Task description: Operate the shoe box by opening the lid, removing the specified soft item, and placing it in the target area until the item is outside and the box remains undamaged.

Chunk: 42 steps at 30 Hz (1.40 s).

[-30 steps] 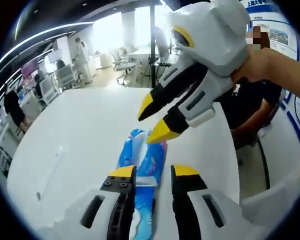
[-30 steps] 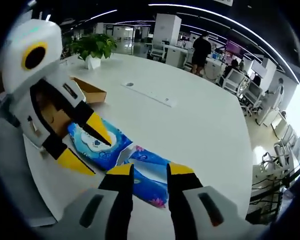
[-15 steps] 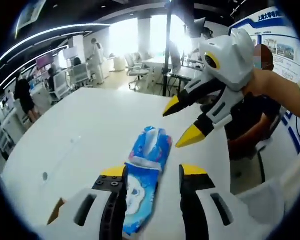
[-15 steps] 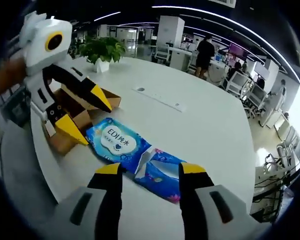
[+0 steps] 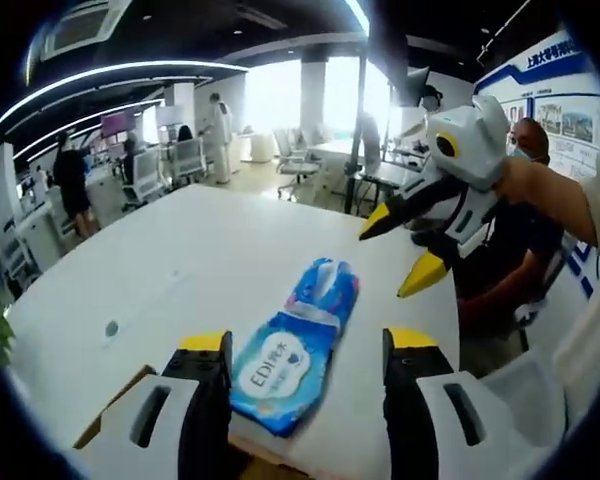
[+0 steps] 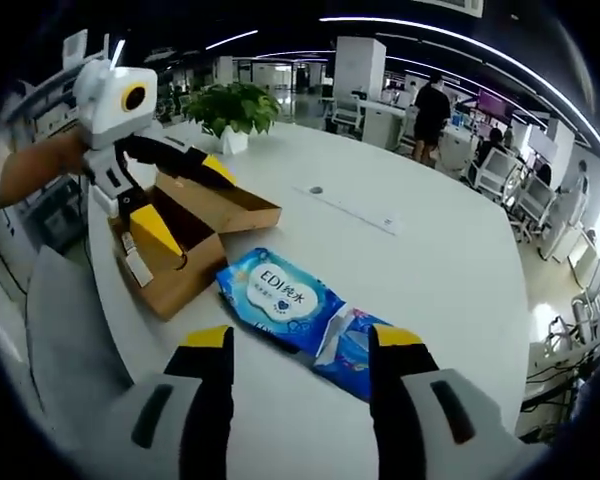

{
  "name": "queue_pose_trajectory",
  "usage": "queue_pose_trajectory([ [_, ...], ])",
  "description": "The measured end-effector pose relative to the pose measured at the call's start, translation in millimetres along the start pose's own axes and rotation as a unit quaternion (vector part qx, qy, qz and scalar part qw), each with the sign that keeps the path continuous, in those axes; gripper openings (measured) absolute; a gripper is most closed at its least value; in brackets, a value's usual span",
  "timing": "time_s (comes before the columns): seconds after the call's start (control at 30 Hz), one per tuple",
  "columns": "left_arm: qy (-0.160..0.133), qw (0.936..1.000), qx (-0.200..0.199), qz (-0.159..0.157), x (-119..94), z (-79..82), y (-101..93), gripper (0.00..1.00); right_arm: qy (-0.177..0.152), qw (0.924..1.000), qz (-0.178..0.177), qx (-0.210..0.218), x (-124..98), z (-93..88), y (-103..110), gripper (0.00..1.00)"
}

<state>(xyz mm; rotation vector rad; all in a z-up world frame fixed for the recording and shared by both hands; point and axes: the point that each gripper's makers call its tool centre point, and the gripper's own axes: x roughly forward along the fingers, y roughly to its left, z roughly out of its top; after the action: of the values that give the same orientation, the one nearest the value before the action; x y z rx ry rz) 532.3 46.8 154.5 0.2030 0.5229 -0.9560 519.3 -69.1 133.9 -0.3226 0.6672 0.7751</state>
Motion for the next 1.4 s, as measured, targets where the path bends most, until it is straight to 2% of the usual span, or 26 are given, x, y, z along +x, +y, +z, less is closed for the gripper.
queue_pose_trajectory([
  [0.2,-0.001,0.9997,-0.007,0.022,-31.5,-8.8,15.9,0.68,-0.002,0.9990,0.041,-0.017,4.8,10.6,24.8,0.56],
  [0.37,-0.019,0.9987,-0.023,0.041,-59.7,-16.7,24.4,0.71,-0.015,0.9968,0.076,-0.021,11.1,22.2,46.6,0.59],
  [0.57,-0.025,0.9972,-0.033,0.063,-90.8,-32.1,31.0,0.77,-0.006,0.9928,0.110,-0.047,20.0,27.1,70.5,0.65],
  [0.67,-0.029,0.9961,-0.041,0.073,-105.6,-41.0,32.2,0.80,-0.001,0.9888,0.135,-0.064,25.8,29.8,84.1,0.66],
  [0.9,-0.017,0.9932,-0.060,0.098,-138.6,-71.2,38.1,0.85,0.015,0.9775,0.187,-0.097,36.0,31.6,111.5,0.68],
  [1.03,-0.008,0.9910,-0.061,0.119,-156.5,-86.6,42.1,0.88,0.017,0.9728,0.206,-0.104,43.0,36.2,122.7,0.70],
  [1.2,-0.011,0.9859,-0.095,0.137,-179.1,-102.9,44.6,0.91,0.019,0.9671,0.224,-0.120,49.4,41.6,131.8,0.70],
  [1.4,-0.004,0.9803,-0.111,0.164,-201.8,-125.0,47.2,0.93,0.029,0.9595,0.243,-0.140,58.6,42.9,140.1,0.69],
])
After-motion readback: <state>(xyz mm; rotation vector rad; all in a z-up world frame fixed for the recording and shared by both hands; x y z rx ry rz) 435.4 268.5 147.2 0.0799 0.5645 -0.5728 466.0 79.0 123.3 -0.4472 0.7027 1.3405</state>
